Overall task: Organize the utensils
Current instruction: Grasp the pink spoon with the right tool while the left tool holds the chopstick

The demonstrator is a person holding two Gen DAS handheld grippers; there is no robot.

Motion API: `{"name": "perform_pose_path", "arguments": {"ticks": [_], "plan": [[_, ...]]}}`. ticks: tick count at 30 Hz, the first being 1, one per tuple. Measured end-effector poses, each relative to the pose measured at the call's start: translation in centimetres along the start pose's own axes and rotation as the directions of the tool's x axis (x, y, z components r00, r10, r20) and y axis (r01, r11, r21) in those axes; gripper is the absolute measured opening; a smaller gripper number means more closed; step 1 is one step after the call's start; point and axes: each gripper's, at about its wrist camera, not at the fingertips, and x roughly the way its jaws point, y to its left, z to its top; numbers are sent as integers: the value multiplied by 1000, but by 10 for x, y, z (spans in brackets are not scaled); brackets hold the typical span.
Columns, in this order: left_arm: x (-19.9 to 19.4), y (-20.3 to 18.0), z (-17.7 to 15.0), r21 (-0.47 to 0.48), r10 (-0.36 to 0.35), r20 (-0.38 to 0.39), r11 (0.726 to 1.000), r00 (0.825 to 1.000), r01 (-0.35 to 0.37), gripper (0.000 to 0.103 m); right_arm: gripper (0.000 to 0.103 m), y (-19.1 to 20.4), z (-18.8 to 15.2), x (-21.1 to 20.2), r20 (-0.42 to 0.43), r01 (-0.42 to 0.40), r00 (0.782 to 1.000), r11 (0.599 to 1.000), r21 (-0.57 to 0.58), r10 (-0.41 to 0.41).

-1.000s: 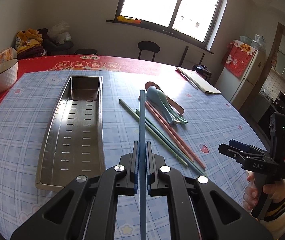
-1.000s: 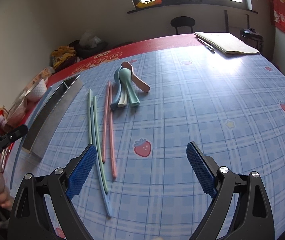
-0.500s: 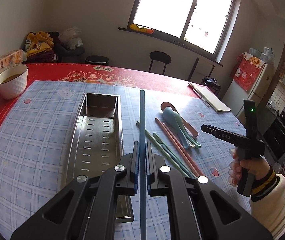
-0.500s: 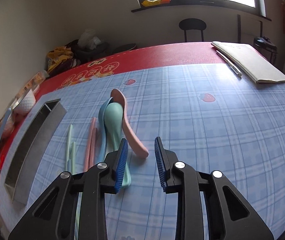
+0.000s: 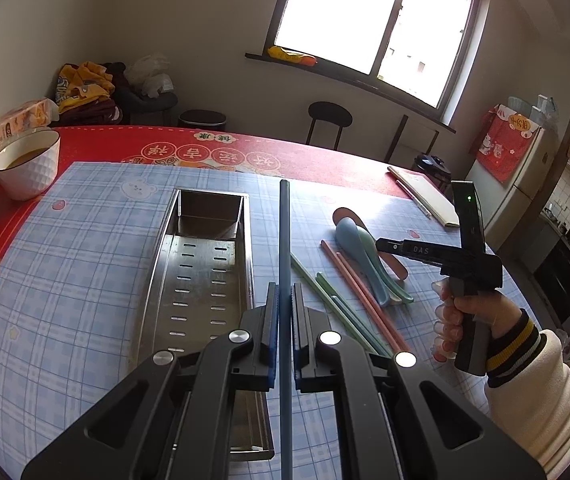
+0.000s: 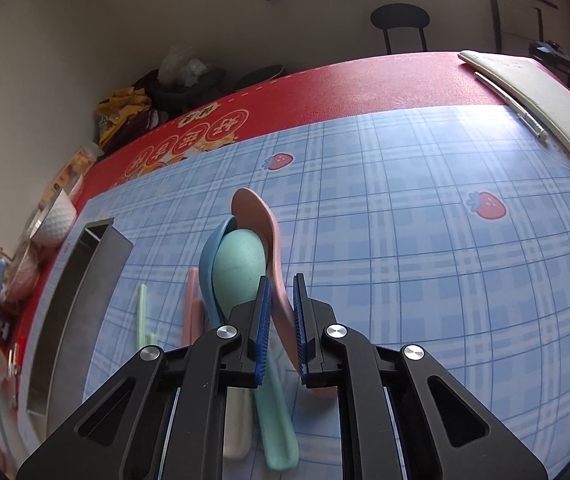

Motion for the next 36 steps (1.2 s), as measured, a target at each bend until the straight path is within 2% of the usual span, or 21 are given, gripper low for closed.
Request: {"name": "perform_pose_path", "arguments": {"ticks": [14, 20, 23, 29, 36], "plan": [[-4, 6, -3, -24, -13, 1, 1000, 1000, 13, 6, 11, 4, 10, 17, -95, -22, 995, 999, 31, 25], [-4, 11, -3, -41, -20, -3, 999, 1000, 20, 6, 9, 12, 10, 24, -104, 38, 994, 999, 8, -37], [-3, 16, -3, -56, -27, -15, 998, 1000, 26, 6, 7, 7, 5, 19, -69, 36, 997, 997, 73, -31], [-5, 21, 1, -44, -27, -23, 999, 999, 26, 6, 7, 4, -11, -11, 36, -43, 999, 981, 187, 37], [1, 30, 7, -73, -19, -40, 997, 999, 16, 6, 7, 21, -40, -39, 167, -172, 977, 952, 254, 133]]}}
